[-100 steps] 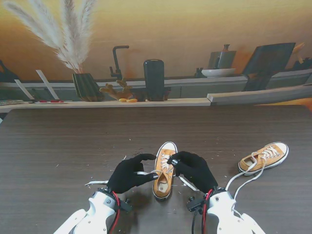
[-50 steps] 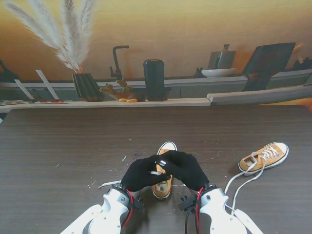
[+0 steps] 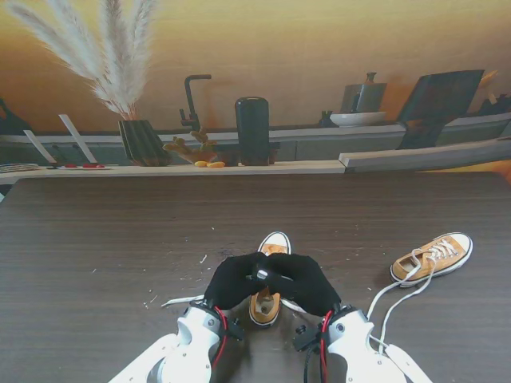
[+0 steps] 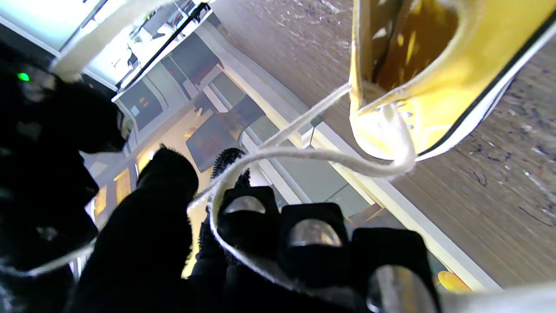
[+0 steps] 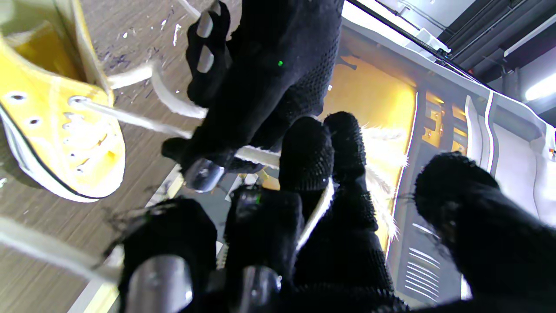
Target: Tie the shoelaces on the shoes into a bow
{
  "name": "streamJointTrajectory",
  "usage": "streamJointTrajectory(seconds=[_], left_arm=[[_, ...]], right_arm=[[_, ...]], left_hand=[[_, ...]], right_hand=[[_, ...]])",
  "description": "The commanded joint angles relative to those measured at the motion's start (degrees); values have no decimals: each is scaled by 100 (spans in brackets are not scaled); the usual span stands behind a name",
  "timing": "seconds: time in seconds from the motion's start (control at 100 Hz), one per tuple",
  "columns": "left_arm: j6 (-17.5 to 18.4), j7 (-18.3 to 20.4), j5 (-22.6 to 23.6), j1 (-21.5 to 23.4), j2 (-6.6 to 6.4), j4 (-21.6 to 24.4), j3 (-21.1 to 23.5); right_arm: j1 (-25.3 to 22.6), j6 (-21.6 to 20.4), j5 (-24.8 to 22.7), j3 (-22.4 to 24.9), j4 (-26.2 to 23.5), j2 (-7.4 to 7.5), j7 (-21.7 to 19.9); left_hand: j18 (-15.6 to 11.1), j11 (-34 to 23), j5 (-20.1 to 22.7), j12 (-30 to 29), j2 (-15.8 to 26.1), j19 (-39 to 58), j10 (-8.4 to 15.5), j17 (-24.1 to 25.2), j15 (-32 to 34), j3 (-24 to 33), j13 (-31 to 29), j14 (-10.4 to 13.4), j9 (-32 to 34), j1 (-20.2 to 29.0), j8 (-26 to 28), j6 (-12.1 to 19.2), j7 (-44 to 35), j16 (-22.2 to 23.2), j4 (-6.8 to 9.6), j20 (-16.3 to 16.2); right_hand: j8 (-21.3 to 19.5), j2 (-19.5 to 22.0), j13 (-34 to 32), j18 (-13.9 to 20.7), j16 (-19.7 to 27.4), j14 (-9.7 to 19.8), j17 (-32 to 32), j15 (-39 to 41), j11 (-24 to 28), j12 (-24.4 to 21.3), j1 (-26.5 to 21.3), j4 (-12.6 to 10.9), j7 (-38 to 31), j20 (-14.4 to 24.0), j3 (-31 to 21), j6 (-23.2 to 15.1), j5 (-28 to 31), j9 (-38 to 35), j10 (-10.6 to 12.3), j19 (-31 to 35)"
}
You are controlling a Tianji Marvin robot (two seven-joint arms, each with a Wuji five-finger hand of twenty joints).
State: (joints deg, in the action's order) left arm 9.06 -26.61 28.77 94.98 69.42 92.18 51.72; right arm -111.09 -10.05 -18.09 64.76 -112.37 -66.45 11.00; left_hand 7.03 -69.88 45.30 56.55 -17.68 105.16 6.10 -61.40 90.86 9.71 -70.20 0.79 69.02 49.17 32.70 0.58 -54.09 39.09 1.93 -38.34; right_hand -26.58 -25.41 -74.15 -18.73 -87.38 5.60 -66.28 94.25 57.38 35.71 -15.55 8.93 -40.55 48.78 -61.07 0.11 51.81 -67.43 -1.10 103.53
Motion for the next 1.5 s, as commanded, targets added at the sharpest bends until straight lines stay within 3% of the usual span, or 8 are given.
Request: streamJointTrajectory(seconds=[0.0, 0.14, 0.56, 0.88, 1.03, 1.33, 1.43, 1.49], left_arm=[[-76, 36, -10, 36, 47, 113, 8], [-204, -1, 0, 102, 51, 200, 51], [-244, -135, -1, 166, 79, 242, 92], [-211, -121, -2, 194, 71, 252, 110], [-201, -110, 4, 218, 64, 268, 123], [-178, -93, 20, 273, 50, 300, 160], [-164, -80, 29, 293, 42, 310, 173], [-158, -61, 27, 305, 35, 321, 182]], right_arm=[[-61, -41, -82, 40, -41, 44, -63], [-150, -124, -194, 204, -37, 98, -229], [-145, -167, -1450, 490, 35, 290, -602], [-62, 349, -3096, 420, 73, 371, -170], [-43, 791, -3533, 298, 92, 384, 23], [6, 1590, -3801, -1, 113, 373, 157], [76, 1723, -3750, -119, 222, 335, 374], [115, 1731, -3678, -165, 288, 312, 478]], left_hand=[[-449, -129, 191, -75, 327, 1482, -24, -182, 380, -71, -284, -35, 164, 59, 502, 407, -161, 63, -113, -160], [-439, -130, 157, -74, 472, 1482, -27, -182, 382, -35, -284, -59, 165, 14, 913, 257, -339, 60, -110, -163], [-358, -88, 183, -91, 495, 1482, -78, -175, 377, -30, -282, -133, 201, 38, 988, 238, -274, 56, -135, -167], [-331, -78, 187, -92, 500, 1482, -96, -174, 376, -40, -282, -147, 210, 41, 984, 243, -250, 55, -147, -168], [-327, -75, 190, -91, 502, 1482, -99, -174, 375, -43, -282, -150, 213, 42, 976, 241, -243, 54, -147, -168], [-326, -73, 201, -88, 495, 1482, -99, -174, 371, -51, -281, -159, 213, 47, 964, 233, -242, 52, -141, -168], [-325, -73, 199, -87, 486, 1482, -99, -174, 370, -52, -282, -162, 213, 51, 962, 246, -242, 51, -139, -168], [-325, -73, 203, -87, 492, 1482, -99, -174, 370, -52, -282, -162, 213, 51, 959, 237, -241, 51, -138, -168]], right_hand=[[-93, 0, -140, 249, -130, 1423, -182, 325, 239, 127, 283, -120, 38, 46, 71, -348, 207, -185, -524, 1633], [229, -6, -143, 353, -170, 1505, -188, 305, 294, 245, 223, 164, -83, 2, 276, -848, 653, -131, -513, 1643], [475, 78, -132, 309, -207, 1389, -164, 228, 505, 545, 283, -26, -176, -80, 374, -941, 1145, -115, -394, 1485], [726, 110, -75, -16, -257, 658, -74, -465, 319, 638, 324, -36, 170, -361, 374, -950, 804, 390, -267, 740], [889, 243, -10, -438, -257, 83, 50, -1133, 228, 643, 464, -190, 810, -633, 481, -796, -78, 1068, -309, 14], [1567, 577, 2154, -289, -257, -399, 3035, -2620, -249, 279, 735, -208, 1068, 32, 940, -328, -2656, 3571, -592, -1628], [1688, 679, 2668, -320, -242, -995, 3911, -4082, -624, -129, 829, -187, 1085, -71, 1012, -178, -3121, 4143, -683, -2496], [1733, 729, 2816, -360, 494, -1719, 4533, -5787, -1001, -505, 877, -171, 1061, -484, 1038, -261, -3296, 4398, -725, -3404]])
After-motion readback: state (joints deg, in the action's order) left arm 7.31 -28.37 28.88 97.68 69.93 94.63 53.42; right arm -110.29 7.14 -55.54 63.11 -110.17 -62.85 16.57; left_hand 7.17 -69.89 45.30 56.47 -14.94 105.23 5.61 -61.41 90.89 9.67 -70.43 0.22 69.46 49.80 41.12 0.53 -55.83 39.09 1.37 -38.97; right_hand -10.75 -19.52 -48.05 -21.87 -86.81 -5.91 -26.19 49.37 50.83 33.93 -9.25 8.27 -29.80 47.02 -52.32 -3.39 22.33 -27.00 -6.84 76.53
